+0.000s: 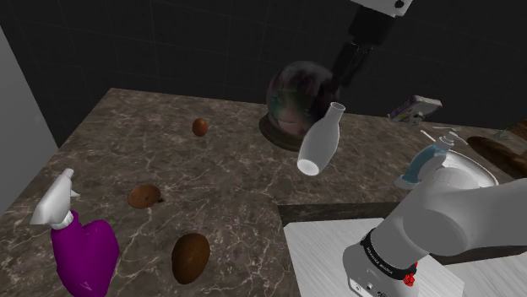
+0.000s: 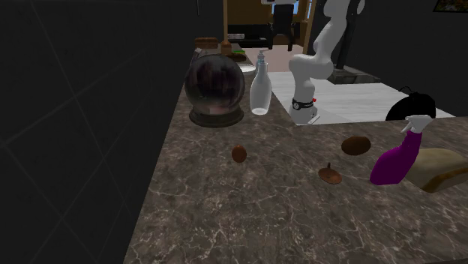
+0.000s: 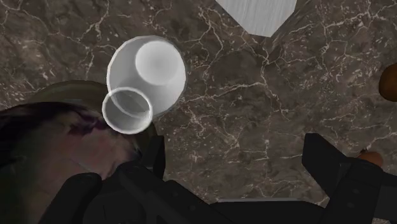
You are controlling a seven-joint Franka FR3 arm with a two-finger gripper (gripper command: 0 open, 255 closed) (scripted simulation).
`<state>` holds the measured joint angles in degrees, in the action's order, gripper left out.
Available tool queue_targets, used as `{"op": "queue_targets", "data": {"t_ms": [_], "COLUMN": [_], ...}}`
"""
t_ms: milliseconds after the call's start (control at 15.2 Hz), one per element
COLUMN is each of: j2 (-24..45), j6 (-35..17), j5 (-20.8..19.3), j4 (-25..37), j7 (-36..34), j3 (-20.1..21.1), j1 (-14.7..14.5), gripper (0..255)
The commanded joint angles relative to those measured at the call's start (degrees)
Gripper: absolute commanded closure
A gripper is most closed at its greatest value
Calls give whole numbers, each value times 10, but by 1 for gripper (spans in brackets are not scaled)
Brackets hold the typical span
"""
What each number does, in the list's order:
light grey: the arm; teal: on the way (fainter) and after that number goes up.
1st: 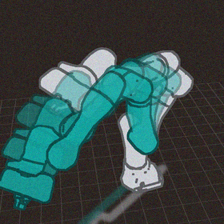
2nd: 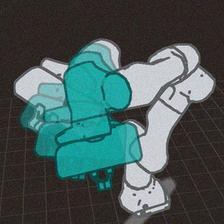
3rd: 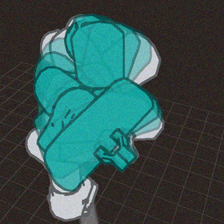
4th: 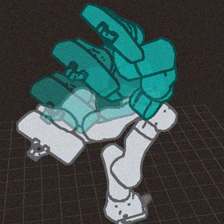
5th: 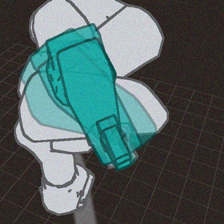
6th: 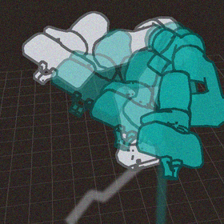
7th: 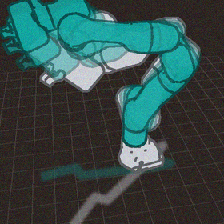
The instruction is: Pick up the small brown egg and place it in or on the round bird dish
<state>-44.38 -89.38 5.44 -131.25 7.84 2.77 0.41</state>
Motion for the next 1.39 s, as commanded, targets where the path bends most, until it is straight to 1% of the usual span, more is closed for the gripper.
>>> {"op": "queue_targets", "data": {"t_ms": [0, 330, 660, 990, 1320], "j2": [0, 75, 163, 261, 365], "j6": [0, -88, -170, -242, -301], "j5": [0, 18, 30, 34, 28], "j4": [0, -9, 2, 33, 84], "j7": [0, -23, -45, -68, -93], "j3": [0, 23, 45, 65, 82], "j1": [0, -3, -5, -7, -9], "gripper": [0, 0, 0, 0, 0]}}
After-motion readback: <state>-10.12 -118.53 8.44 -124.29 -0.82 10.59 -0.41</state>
